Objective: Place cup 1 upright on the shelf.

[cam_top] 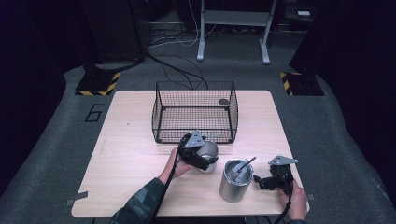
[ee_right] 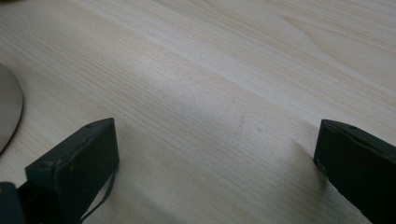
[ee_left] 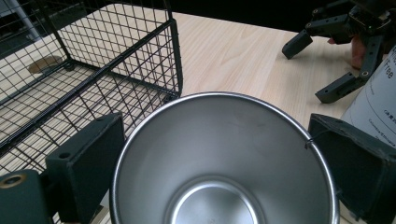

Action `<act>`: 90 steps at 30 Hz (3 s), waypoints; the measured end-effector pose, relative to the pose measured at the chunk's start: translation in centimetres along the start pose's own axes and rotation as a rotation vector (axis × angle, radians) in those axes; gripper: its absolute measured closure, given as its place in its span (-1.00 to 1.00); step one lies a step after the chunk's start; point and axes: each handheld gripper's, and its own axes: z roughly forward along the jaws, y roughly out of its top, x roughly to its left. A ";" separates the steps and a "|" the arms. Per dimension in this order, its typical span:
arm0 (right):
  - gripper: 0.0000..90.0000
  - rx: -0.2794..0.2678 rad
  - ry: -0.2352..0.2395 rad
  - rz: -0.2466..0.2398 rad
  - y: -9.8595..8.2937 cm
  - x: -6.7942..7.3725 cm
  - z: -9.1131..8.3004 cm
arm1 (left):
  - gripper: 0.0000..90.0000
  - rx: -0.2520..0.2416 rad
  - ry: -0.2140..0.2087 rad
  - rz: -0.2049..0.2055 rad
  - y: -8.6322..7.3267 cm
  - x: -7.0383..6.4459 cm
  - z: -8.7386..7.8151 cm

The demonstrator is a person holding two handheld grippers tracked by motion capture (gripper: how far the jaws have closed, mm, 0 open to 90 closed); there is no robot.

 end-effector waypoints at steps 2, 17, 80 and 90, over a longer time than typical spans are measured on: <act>-1.00 0.001 0.000 0.004 0.0 0.0 0.0 | -0.86 -0.002 0.001 -0.005 0.0 0.1 -0.1; -1.00 0.000 0.000 0.000 0.0 0.0 0.0 | -0.86 -0.001 -0.001 0.011 0.5 -0.3 -1.6; -1.00 0.001 0.000 0.003 0.0 0.0 0.0 | -0.86 -0.038 0.076 0.004 5.2 2.8 -9.7; -1.00 0.001 0.000 0.004 0.0 0.0 0.0 | -0.86 -0.059 0.098 0.004 6.6 3.8 -10.4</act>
